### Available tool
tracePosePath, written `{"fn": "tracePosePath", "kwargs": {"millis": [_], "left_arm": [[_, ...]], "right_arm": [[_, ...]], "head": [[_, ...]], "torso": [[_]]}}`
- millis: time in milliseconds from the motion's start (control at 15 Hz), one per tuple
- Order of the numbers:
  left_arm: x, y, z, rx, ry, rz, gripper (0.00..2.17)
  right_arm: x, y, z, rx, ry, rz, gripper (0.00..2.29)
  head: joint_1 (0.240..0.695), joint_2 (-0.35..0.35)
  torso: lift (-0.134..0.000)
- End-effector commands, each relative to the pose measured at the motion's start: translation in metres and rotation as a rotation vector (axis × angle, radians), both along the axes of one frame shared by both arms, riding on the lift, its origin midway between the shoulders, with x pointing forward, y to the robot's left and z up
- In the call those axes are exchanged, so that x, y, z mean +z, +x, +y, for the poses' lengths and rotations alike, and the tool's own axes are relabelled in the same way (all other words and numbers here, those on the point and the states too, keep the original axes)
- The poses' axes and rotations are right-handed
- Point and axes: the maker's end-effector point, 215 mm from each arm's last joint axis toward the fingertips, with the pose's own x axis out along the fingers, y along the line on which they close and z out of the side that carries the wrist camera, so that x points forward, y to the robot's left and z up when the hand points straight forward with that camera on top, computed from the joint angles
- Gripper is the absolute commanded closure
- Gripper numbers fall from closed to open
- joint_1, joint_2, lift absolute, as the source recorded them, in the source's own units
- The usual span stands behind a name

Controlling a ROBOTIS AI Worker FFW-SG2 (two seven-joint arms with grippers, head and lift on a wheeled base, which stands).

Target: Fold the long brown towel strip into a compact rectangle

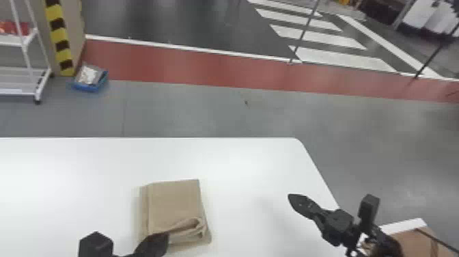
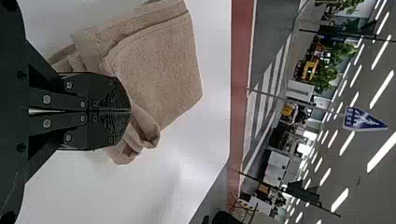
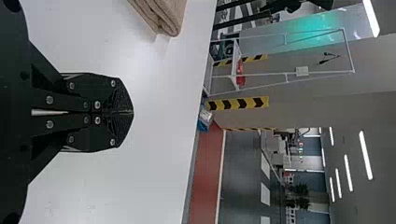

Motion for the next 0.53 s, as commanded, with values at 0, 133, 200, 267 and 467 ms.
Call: {"fn": "tracePosePath", "kwargs": {"millis": [0, 133, 200, 267, 467], "left_arm": [[-0.012, -0.006, -0.009, -0.021, 0.025, 0.001, 1.53], [-0.024, -0.009, -0.015, -0.034, 0.056, 0.006, 1.53], [-0.03, -0.01, -0.014, -0.036, 0.072, 0.008, 1.63], [-0.033, -0.009, -0.013, -0.035, 0.077, 0.012, 1.63], [-0.045, -0.002, -0.008, -0.028, 0.122, 0.011, 1.63]], "right_arm": [[-0.002, -0.008, -0.004, -0.009, -0.003, -0.004, 1.98], [-0.001, -0.011, -0.009, -0.021, -0.002, -0.007, 1.98], [0.0, -0.012, -0.01, -0.021, -0.009, -0.015, 1.98], [0.0, -0.014, -0.01, -0.024, -0.003, -0.016, 1.98], [-0.001, -0.019, -0.013, -0.029, -0.01, -0.046, 1.98]], "head": [[0.695, -0.35], [0.695, -0.35], [0.695, -0.35], [0.695, -0.35], [0.695, -0.35]], "torso": [[0.0], [0.0], [0.0], [0.0], [0.0]]}}
